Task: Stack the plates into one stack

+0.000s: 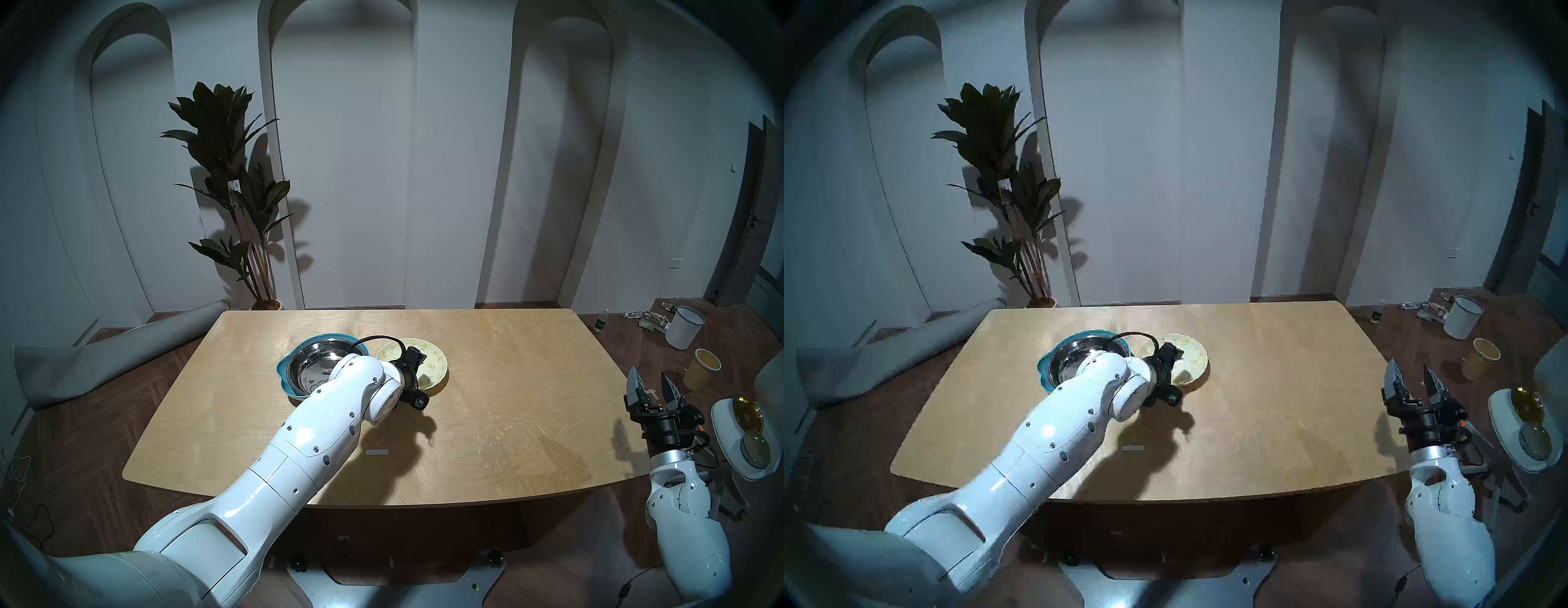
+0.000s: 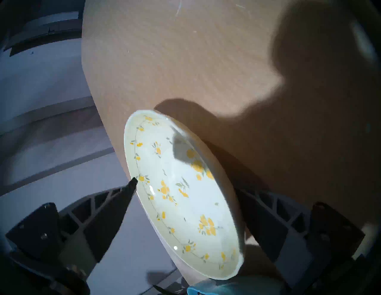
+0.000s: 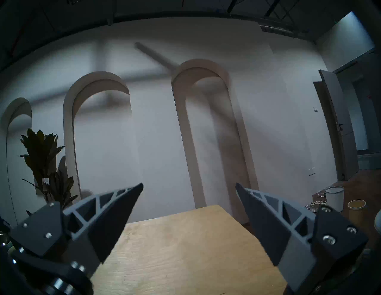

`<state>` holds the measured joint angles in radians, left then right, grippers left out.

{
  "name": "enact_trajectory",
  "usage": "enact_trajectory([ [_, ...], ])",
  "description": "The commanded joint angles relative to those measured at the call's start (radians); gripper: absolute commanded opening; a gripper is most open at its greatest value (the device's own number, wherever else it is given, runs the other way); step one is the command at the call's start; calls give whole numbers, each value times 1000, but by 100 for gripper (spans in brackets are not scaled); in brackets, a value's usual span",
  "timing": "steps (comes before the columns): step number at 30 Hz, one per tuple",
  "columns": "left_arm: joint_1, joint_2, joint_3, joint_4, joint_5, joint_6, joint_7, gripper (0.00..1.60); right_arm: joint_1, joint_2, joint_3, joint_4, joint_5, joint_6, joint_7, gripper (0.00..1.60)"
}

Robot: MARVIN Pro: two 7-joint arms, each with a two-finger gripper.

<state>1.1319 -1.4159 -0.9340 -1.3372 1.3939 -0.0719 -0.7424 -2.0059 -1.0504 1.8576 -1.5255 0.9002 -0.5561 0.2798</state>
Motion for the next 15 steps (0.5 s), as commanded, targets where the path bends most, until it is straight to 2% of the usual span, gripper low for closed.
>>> enact_trajectory([
  [1,-21,16,-7,-2,0,-18,-10,160,0,3,11,-27,-7,-11,-3,160],
  [2,-17,20,-10,-5,-2,-22,-17,136,-2,2,13,-31,-7,-13,-3,160],
  [3,-15,26,-7,-9,0,-30,-16,129,-4,3,14,-32,-11,-13,-4,160],
  [8,-10,32,-7,-4,2,-37,-13,129,-8,1,18,-38,-12,-14,-4,160],
  [10,-7,34,-8,-2,4,-37,-9,114,-10,1,20,-40,-13,-13,-4,160],
  [11,-6,34,-9,-1,5,-38,-7,97,-11,1,21,-41,-14,-13,-4,160],
  [13,-4,37,-9,-2,5,-42,-10,93,-14,-1,23,-43,-13,-14,-2,160],
  [14,-3,38,-10,-3,5,-43,-11,78,-15,-1,24,-44,-15,-14,-3,160],
  [15,-2,40,-9,-1,7,-46,-5,75,-15,-2,25,-44,-11,-16,1,160],
])
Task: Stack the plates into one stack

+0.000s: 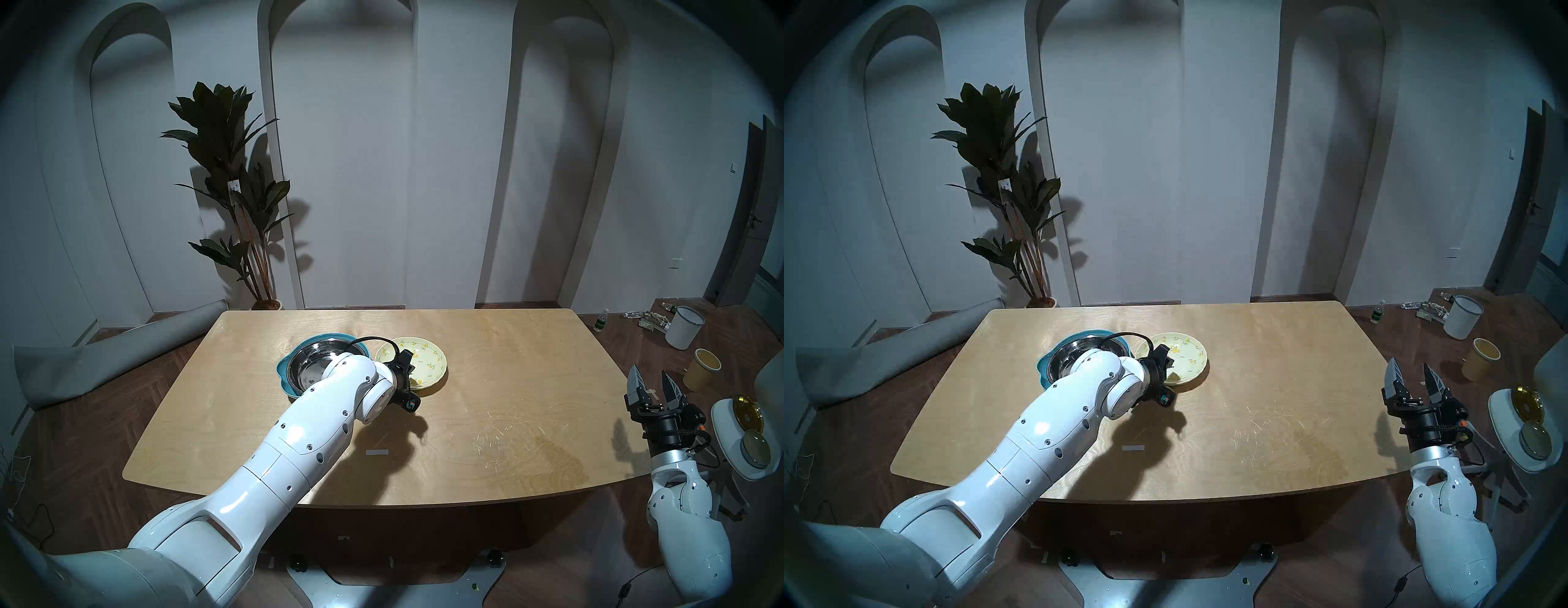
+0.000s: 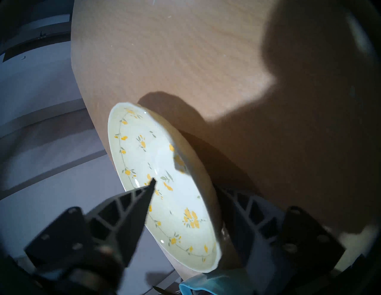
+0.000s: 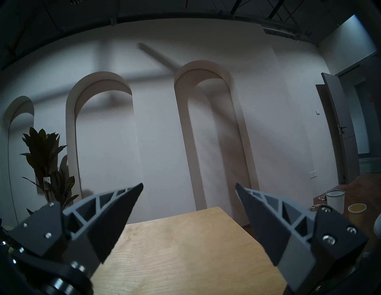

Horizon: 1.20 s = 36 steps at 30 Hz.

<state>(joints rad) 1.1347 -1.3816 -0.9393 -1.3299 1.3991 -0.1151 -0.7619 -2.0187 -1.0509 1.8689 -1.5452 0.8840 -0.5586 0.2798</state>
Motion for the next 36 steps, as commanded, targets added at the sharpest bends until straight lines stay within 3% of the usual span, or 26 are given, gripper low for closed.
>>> enact_trajectory([
  [1,-2,6,-5,-6,2,-2,19,70,-6,-1,15,-27,-2,-12,-4,160],
  [4,0,7,-8,-6,1,-4,20,53,-8,-2,17,-27,1,-11,-2,160],
  [7,2,8,-12,-3,-2,-6,23,0,-10,1,17,-26,-6,-8,-5,160],
  [18,8,10,-52,-35,-51,-22,14,0,7,12,2,-7,-33,9,-17,160],
  [36,3,4,-117,-154,-173,-64,-127,0,45,24,-23,31,-67,29,-31,160],
])
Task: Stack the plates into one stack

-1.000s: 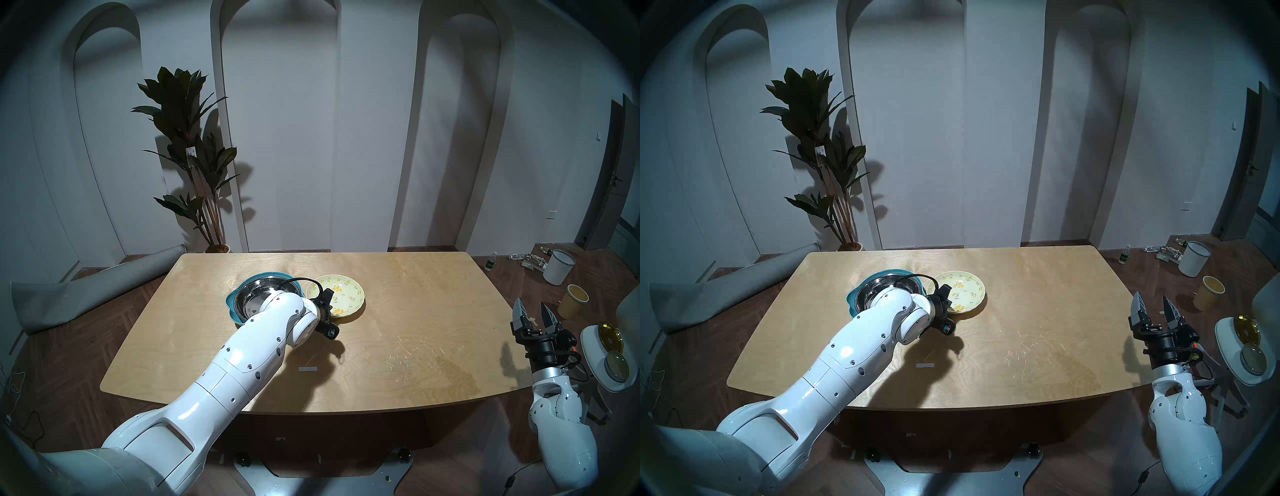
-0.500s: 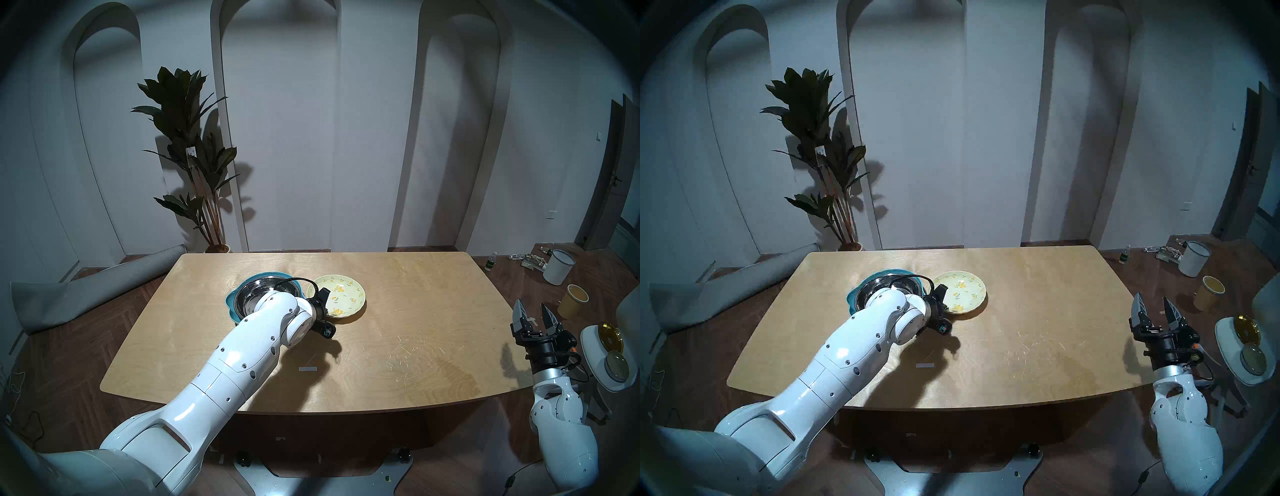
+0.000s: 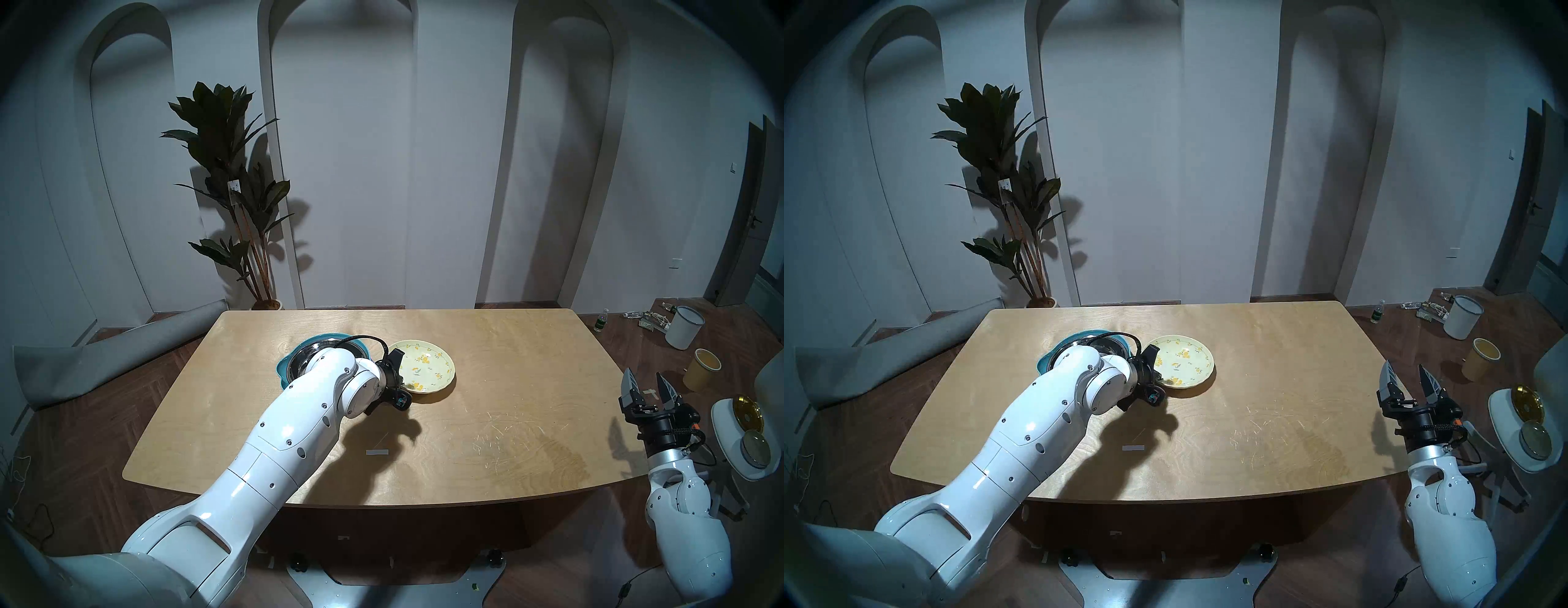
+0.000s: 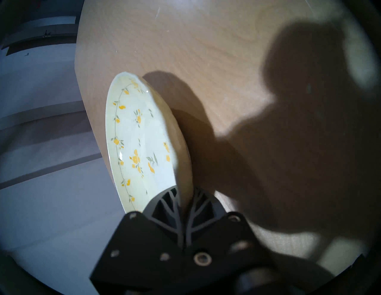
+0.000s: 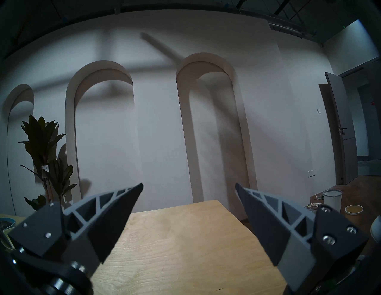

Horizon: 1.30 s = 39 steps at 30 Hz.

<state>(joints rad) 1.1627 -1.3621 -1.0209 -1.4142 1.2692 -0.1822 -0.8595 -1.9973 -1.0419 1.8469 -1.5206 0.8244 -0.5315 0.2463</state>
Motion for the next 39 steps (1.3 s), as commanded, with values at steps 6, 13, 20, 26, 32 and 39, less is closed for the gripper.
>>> enact_trajectory([
  [6,-46,-28,-66,-72,-77,6,-63,0,35,15,-8,23,-15,7,4,160],
  [13,-64,-8,-114,-128,-123,-19,-96,0,51,14,-11,36,-20,13,3,160],
  [20,-44,38,-177,-220,-180,-45,-156,0,75,16,-15,49,-24,22,4,160],
  [26,-11,79,-220,-269,-226,-77,-194,0,123,3,-21,49,24,56,3,160],
  [32,-1,103,-260,-282,-262,-100,-218,0,143,4,-21,19,93,129,3,160],
  [39,15,125,-289,-282,-284,-119,-228,0,133,11,-12,-37,138,222,-32,160],
])
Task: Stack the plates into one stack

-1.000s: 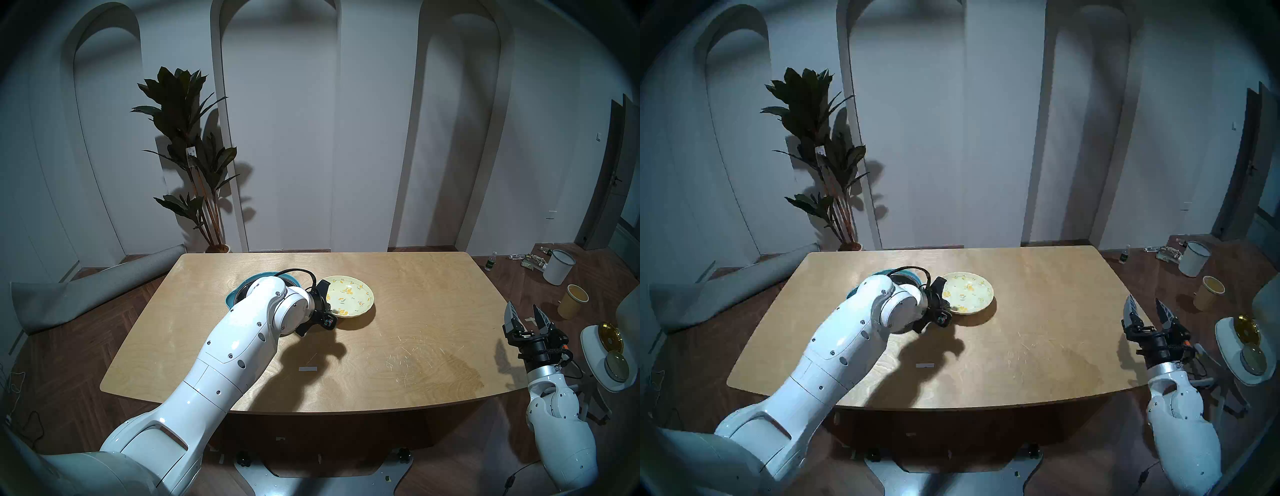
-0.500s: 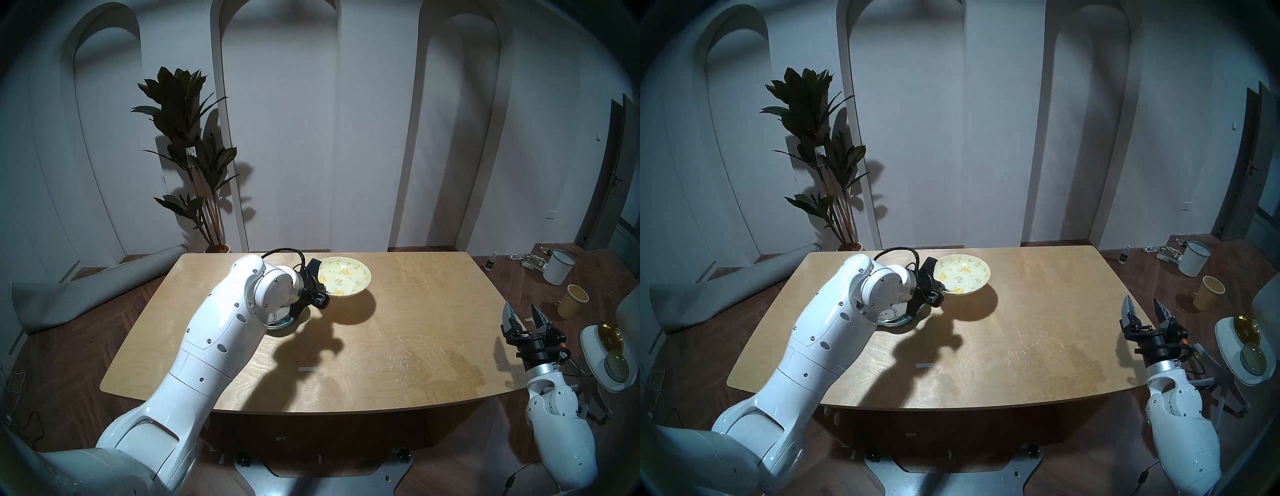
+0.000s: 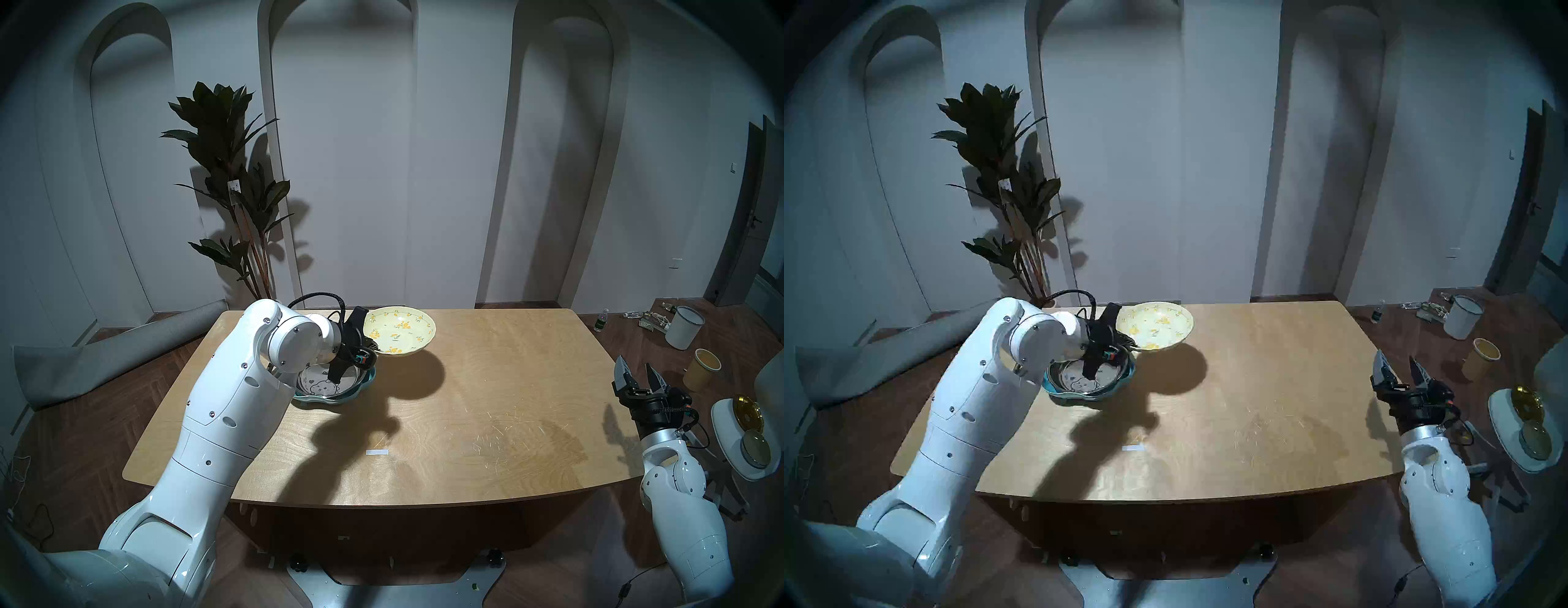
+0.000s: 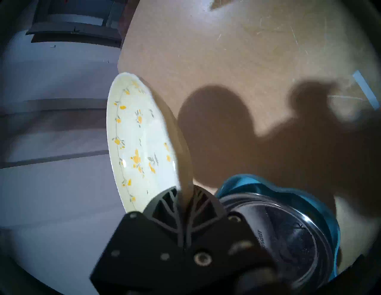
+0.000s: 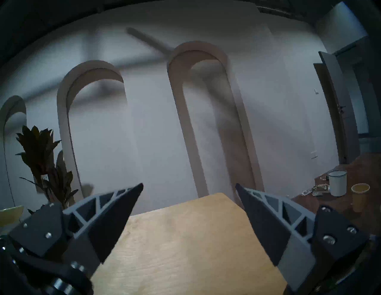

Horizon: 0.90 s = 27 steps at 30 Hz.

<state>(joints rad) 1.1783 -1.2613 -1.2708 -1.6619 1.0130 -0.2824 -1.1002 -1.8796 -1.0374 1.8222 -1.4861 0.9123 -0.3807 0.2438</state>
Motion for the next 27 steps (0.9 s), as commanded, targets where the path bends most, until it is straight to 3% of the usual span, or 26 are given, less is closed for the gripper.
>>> enact_trajectory([
  [1,1,27,-43,-34,-29,-21,13,0,10,17,15,-83,70,100,-17,160],
  [9,22,47,-66,-27,-35,-44,39,0,-1,31,27,-159,63,195,-111,160],
  [22,-10,57,-62,113,49,-84,155,0,7,28,20,-197,51,190,-96,160],
  [27,-33,53,-67,164,76,-89,192,0,24,36,3,-218,29,241,-162,160],
])
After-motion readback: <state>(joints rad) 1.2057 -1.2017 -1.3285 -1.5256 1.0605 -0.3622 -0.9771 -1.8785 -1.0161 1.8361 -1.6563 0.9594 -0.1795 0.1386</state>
